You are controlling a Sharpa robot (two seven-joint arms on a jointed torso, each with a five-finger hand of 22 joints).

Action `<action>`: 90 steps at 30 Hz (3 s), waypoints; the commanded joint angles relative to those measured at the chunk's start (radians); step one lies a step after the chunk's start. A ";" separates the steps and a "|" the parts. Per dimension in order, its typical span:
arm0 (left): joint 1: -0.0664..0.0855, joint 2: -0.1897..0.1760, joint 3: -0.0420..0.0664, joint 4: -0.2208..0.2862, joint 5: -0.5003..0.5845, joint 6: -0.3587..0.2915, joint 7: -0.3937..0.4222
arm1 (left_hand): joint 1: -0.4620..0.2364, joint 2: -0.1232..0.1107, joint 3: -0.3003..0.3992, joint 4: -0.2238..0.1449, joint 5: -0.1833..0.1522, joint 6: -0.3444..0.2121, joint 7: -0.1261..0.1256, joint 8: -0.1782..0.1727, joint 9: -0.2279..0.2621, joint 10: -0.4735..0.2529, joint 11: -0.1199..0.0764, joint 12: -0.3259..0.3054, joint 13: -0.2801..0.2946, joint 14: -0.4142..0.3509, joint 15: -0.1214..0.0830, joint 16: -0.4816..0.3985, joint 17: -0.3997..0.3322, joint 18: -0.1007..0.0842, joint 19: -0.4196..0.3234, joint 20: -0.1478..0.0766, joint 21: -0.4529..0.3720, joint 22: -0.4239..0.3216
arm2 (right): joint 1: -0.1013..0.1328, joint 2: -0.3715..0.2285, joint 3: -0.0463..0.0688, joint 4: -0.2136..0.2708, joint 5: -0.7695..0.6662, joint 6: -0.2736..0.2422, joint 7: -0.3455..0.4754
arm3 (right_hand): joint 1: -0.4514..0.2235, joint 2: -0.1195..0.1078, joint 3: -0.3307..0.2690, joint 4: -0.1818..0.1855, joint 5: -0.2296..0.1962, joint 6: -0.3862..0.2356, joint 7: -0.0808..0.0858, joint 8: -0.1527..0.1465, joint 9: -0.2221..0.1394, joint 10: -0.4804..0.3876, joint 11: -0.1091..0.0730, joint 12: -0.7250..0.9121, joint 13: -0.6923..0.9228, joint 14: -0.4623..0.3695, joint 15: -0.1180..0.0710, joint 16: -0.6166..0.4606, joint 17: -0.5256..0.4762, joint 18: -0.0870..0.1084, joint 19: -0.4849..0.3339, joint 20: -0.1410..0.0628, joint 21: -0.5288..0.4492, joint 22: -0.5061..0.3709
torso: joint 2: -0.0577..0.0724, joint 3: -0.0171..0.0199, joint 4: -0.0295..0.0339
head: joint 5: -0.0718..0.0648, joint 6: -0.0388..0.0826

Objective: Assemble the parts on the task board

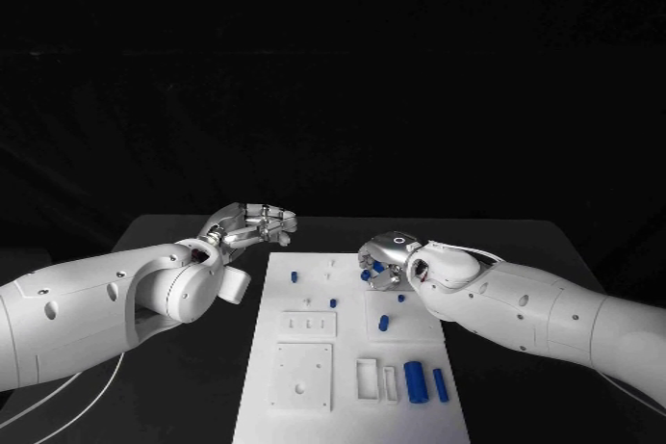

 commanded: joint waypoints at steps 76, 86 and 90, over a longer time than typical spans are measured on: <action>0.008 0.015 0.001 -0.021 0.001 0.015 -0.015 | -0.007 -0.011 0.006 -0.012 0.001 0.001 0.008 -0.011 0.000 -0.006 0.000 -0.015 0.000 -0.008 -0.001 -0.007 -0.002 -0.011 -0.007 -0.003 -0.004 0.013 | -0.006 0.016 0.002 0.015 -0.071 -0.100 -0.083 | -0.035 0.028 0.150 0.027 -0.149 0.156 -0.054 0.017 0.032 0.152 -0.053 0.020 0.080 -0.019 -0.049 0.057 -0.081 0.031 0.080 -0.072 0.092 0.026 | 0.013 -0.0016 -0.0077 | 0.012 -0.003; 0.008 0.014 0.001 -0.024 0.001 0.012 -0.016 | -0.007 -0.012 0.007 -0.014 0.001 0.001 0.008 -0.012 0.001 -0.006 0.000 -0.017 0.000 -0.008 -0.001 -0.008 -0.002 -0.011 -0.007 -0.003 -0.005 0.013 | 0.001 0.026 0.010 0.028 -0.093 -0.163 -0.115 | -0.033 0.020 0.162 0.024 -0.149 0.164 -0.056 0.017 0.034 0.155 -0.054 0.017 0.085 -0.019 -0.050 0.061 -0.084 0.031 0.076 -0.074 0.104 0.025 | 0.014 -0.0026 -0.0070 | 0.012 0.007; 0.008 0.014 0.001 -0.021 0.003 0.013 -0.015 | -0.008 -0.012 0.007 -0.014 0.001 0.001 0.008 -0.013 0.001 -0.006 0.000 -0.018 0.000 -0.008 -0.001 -0.008 -0.002 -0.011 -0.007 -0.003 -0.005 0.013 | 0.002 0.043 0.011 0.020 -0.103 -0.174 -0.128 | -0.034 0.017 0.165 0.025 -0.150 0.167 -0.057 0.018 0.035 0.157 -0.055 0.016 0.087 -0.019 -0.050 0.062 -0.085 0.031 0.075 -0.074 0.108 0.025 | 0.015 -0.0036 -0.0064 | 0.012 0.008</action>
